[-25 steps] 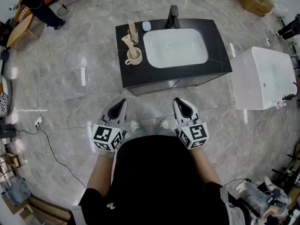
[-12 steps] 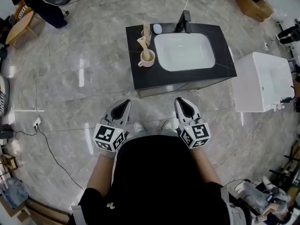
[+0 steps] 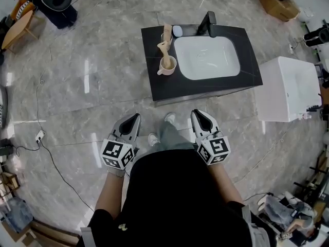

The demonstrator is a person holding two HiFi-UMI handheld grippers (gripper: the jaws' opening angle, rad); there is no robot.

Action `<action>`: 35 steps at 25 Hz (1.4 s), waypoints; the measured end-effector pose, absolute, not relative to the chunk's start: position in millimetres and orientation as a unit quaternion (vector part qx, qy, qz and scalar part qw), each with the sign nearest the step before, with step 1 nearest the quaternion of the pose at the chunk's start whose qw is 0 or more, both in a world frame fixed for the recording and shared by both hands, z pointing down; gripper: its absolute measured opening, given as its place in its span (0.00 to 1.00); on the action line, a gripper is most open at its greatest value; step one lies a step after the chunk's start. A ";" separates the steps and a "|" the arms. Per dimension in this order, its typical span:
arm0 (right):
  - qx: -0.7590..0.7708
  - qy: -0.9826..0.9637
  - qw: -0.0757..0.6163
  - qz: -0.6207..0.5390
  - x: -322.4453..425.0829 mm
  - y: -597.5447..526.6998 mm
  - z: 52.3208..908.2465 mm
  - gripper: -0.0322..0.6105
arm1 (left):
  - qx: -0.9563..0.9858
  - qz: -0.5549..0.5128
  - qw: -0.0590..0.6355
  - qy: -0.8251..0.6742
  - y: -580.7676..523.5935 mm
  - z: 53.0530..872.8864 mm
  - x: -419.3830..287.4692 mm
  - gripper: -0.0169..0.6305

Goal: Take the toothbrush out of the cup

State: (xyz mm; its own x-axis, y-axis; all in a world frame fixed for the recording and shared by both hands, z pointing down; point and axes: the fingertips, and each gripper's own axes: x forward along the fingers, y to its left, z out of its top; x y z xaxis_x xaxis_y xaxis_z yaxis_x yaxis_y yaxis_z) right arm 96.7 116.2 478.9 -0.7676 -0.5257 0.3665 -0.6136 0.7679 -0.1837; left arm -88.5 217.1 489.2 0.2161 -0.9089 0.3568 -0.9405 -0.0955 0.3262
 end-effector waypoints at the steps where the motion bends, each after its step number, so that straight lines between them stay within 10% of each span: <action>1: 0.307 -0.928 0.149 0.149 94.9 110.2 479.8 0.12 | 0.740 0.034 0.250 -0.624 212.2 491.5 -89.9 0.06; 35: 0.463 -0.860 0.098 0.189 89.3 -39.4 488.7 0.12 | 0.791 0.100 0.222 -0.561 -52.0 489.5 -169.9 0.07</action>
